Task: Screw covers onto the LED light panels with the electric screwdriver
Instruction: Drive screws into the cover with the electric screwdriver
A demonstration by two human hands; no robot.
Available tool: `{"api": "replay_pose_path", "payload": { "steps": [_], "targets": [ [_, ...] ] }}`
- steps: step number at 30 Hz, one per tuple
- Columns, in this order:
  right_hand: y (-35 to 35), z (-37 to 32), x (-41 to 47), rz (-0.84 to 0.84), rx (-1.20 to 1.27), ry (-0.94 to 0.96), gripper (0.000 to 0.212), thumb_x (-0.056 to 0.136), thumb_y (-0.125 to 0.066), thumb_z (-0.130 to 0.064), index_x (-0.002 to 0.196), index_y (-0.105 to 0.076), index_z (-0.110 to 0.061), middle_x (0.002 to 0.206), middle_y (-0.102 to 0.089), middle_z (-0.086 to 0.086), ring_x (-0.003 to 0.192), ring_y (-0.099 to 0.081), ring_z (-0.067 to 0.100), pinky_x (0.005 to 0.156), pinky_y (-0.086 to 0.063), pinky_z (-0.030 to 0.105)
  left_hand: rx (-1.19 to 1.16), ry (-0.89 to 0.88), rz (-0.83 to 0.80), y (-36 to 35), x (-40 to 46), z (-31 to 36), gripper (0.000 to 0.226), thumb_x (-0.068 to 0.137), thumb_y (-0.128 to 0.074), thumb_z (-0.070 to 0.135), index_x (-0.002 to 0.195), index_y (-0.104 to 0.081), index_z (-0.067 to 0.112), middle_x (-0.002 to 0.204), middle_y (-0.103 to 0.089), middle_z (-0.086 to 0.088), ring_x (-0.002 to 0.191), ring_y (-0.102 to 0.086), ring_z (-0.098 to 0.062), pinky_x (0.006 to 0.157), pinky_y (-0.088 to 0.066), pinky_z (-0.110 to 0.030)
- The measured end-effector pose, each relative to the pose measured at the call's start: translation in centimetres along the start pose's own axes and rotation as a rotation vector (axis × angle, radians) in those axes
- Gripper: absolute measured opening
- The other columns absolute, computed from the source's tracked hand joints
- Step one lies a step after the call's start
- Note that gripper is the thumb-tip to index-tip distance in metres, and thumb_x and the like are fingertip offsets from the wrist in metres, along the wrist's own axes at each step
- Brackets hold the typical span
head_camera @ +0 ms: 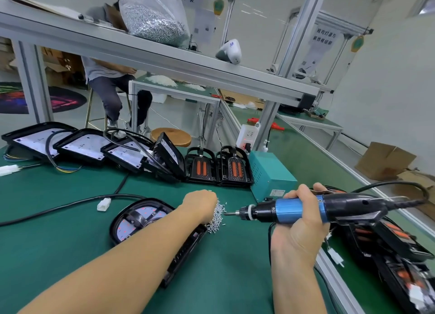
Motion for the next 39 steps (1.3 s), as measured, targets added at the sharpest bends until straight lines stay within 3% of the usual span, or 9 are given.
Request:
{"api": "replay_pose_path", "payload": {
  "steps": [7, 11, 14, 20, 26, 30, 33, 36, 39],
  "targets": [
    [0.5, -0.1, 0.4, -0.026, -0.012, 0.082, 0.027, 0.081, -0.066, 0.001, 0.092, -0.06, -0.022, 0.072, -0.059, -0.006, 0.06, -0.06, 0.01, 0.064, -0.054, 0.024, -0.364, -0.021, 0.251, 3.0, -2.1, -0.3, 0.017, 0.091, -0.044, 0.008, 0.088, -0.06, 0.01, 0.09, -0.067, -0.004, 0.083, -0.06, -0.026, 0.072, -0.053, -0.037],
    [0.3, -0.4, 0.2, -0.022, -0.026, 0.085, 0.027, 0.084, -0.062, 0.005, 0.093, -0.059, -0.02, 0.069, -0.06, -0.007, 0.06, -0.06, 0.011, 0.065, -0.054, 0.024, -0.617, -0.087, 0.596, 4.4, -6.5, -1.2, 0.009, 0.097, -0.044, 0.019, 0.089, -0.048, 0.019, 0.071, -0.06, 0.002, 0.065, -0.055, -0.018, 0.062, -0.046, -0.039],
    [0.2, -0.6, 0.1, -0.025, -0.02, 0.098, 0.027, 0.084, -0.061, 0.005, 0.096, -0.057, -0.019, 0.068, -0.059, -0.008, 0.06, -0.059, 0.011, 0.065, -0.054, 0.024, -0.665, -0.138, 0.686, 2.8, -10.4, -3.0, 0.014, 0.095, -0.048, 0.021, 0.083, -0.045, 0.026, 0.059, -0.045, 0.008, 0.055, -0.042, -0.01, 0.055, -0.037, -0.034],
    [-0.7, 0.4, -0.9, -0.081, 0.012, 0.049, 0.028, 0.086, -0.06, 0.003, 0.093, -0.058, -0.024, 0.071, -0.055, -0.005, 0.062, -0.055, 0.011, 0.074, -0.05, 0.028, -0.699, -0.102, 0.632, -0.6, -12.9, -5.9, 0.014, 0.097, -0.046, 0.02, 0.085, -0.048, 0.025, 0.074, -0.051, 0.006, 0.061, -0.061, -0.011, 0.052, -0.051, -0.034],
    [-1.8, 1.4, -1.8, -0.123, 0.011, 0.038, 0.027, 0.087, -0.057, 0.005, 0.093, -0.055, -0.022, 0.063, -0.055, -0.007, 0.061, -0.055, 0.01, 0.069, -0.049, 0.023, -0.576, -0.125, 0.631, 0.5, -11.7, -6.5, 0.02, 0.098, -0.042, 0.021, 0.081, -0.04, 0.03, 0.057, -0.06, 0.002, 0.047, -0.055, -0.003, 0.074, -0.044, -0.03],
    [-2.1, 1.3, -1.8, -0.147, 0.049, 0.018, 0.029, 0.086, -0.057, 0.006, 0.09, -0.056, -0.023, 0.064, -0.056, -0.007, 0.059, -0.056, 0.008, 0.066, -0.052, 0.022, -1.045, -0.059, 0.595, 0.6, -12.5, -6.8, 0.02, 0.095, -0.053, 0.01, 0.079, -0.054, 0.023, 0.081, -0.055, 0.002, 0.047, -0.064, -0.015, 0.043, -0.05, -0.029],
    [-2.3, 1.3, -1.9, -0.163, 0.103, -0.019, 0.03, 0.085, -0.056, 0.006, 0.088, -0.057, -0.023, 0.067, -0.054, -0.005, 0.058, -0.055, 0.009, 0.067, -0.052, 0.023, -1.405, 0.101, 0.589, 0.4, -12.7, -8.1, 0.016, 0.087, -0.062, 0.001, 0.077, -0.064, 0.014, 0.068, -0.063, 0.004, 0.059, -0.058, -0.012, 0.056, -0.049, -0.018],
    [-2.7, 1.5, -2.4, -0.184, 0.168, -0.075, 0.028, 0.084, -0.057, 0.004, 0.087, -0.057, -0.023, 0.069, -0.053, -0.005, 0.059, -0.053, 0.009, 0.07, -0.05, 0.023, -1.85, 0.106, 0.421, 0.0, -13.2, -8.0, 0.006, 0.076, -0.069, 0.0, 0.08, -0.066, 0.004, 0.069, -0.063, -0.007, 0.059, -0.056, -0.014, 0.055, -0.051, -0.018],
    [-3.4, 1.6, -3.2, -0.208, 0.227, -0.13, 0.025, 0.076, -0.061, -0.002, 0.087, -0.056, -0.024, 0.067, -0.052, -0.007, 0.058, -0.053, 0.008, 0.071, -0.05, 0.023, -2.01, 0.056, 0.268, -0.1, -14.1, -7.4, 0.011, 0.065, -0.07, 0.008, 0.075, -0.07, 0.003, 0.071, -0.064, -0.01, 0.057, -0.059, -0.012, 0.054, -0.053, -0.02]
  ]
}}
Point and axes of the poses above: each hand's wrist, its own x-axis towards the middle knuckle, its own y-axis out of the back of the hand, z = x × y, the point moved 4 cm from there along x, towards the middle knuckle
